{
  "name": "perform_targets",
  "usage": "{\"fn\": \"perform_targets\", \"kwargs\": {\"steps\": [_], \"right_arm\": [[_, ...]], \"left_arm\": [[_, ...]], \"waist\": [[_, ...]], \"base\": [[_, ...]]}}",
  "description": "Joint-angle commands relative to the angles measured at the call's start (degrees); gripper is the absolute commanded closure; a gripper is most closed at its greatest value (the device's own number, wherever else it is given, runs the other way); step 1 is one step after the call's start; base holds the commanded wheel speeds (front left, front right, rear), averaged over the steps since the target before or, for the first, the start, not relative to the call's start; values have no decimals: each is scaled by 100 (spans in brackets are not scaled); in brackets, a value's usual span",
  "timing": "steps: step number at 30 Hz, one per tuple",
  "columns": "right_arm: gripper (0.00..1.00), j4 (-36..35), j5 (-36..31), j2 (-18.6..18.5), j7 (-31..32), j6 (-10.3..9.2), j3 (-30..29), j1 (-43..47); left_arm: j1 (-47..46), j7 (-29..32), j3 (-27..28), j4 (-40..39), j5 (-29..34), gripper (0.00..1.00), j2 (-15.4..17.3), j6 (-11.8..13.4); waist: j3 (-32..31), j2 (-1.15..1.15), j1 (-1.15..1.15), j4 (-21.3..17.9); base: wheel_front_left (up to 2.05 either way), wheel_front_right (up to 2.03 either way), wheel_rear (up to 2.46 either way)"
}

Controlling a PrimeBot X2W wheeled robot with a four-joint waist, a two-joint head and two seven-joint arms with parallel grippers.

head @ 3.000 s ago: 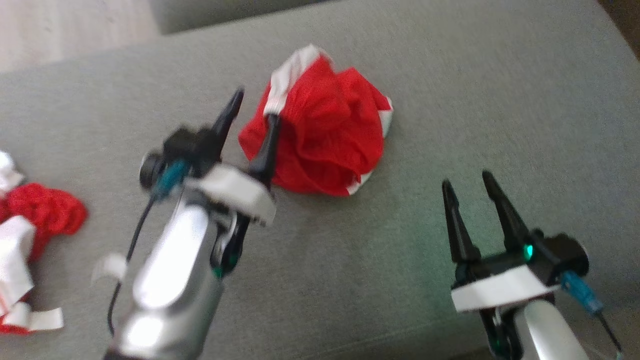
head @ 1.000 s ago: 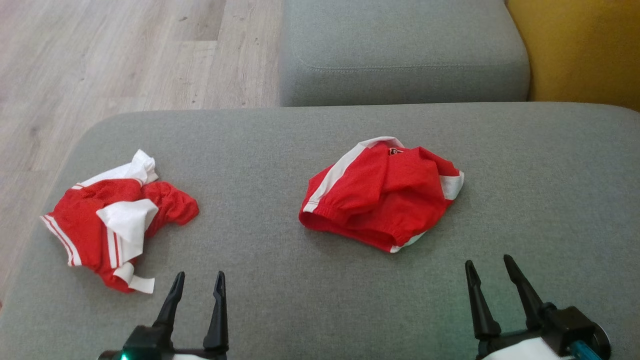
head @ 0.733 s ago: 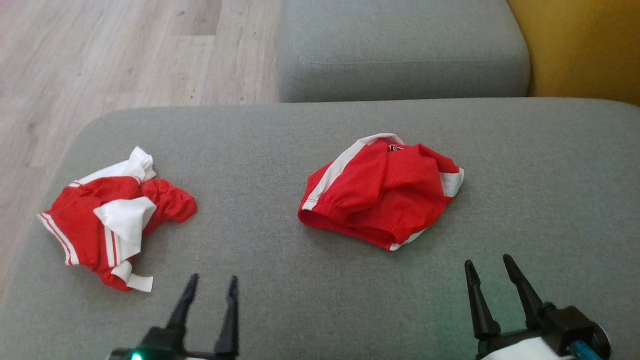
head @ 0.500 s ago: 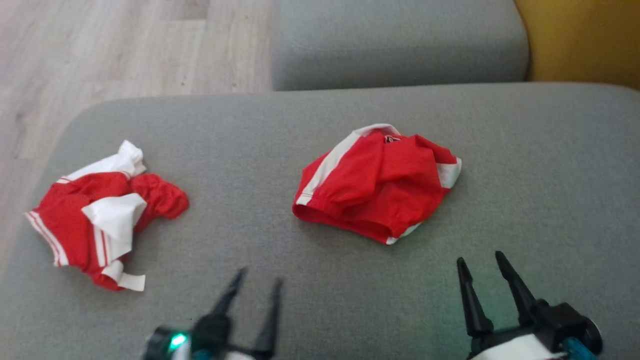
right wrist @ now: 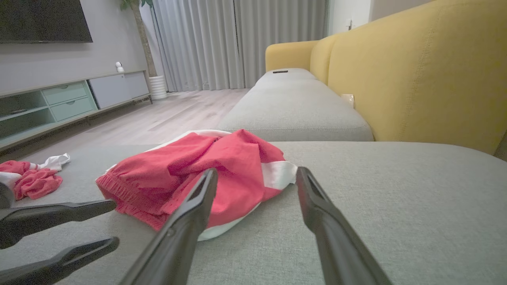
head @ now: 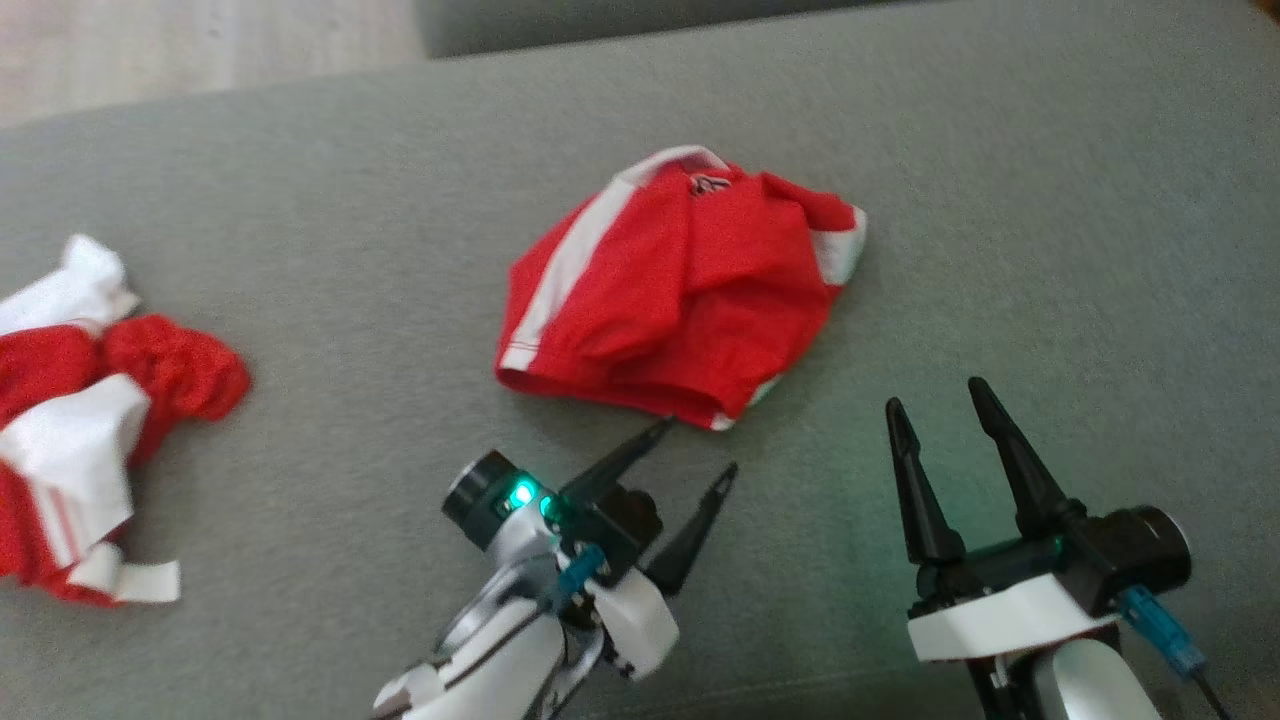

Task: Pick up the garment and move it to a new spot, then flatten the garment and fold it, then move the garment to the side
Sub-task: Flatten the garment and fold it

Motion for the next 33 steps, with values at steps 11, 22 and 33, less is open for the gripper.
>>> {"fn": "perform_targets", "kwargs": {"steps": [11,22,33], "right_arm": [[0,-318,86,-27,-32,42,57,-334],[0,-290,795,-27,-32,42,-205,-374],[0,-236,1341,-27,-32,42,-251,-372]], "left_arm": [[-772,-45,60,857,-446,0,-9,411],[-1046,-45,321,1362,-368,100,52,268],[-2029,-45,293,314,-625,100,126,-586]], "waist": [[597,0,-2,-907],[627,0,-2,-1080],[79,0,-2,-1140]], "base": [[0,0,0],[0,0,0],[0,0,0]]}}
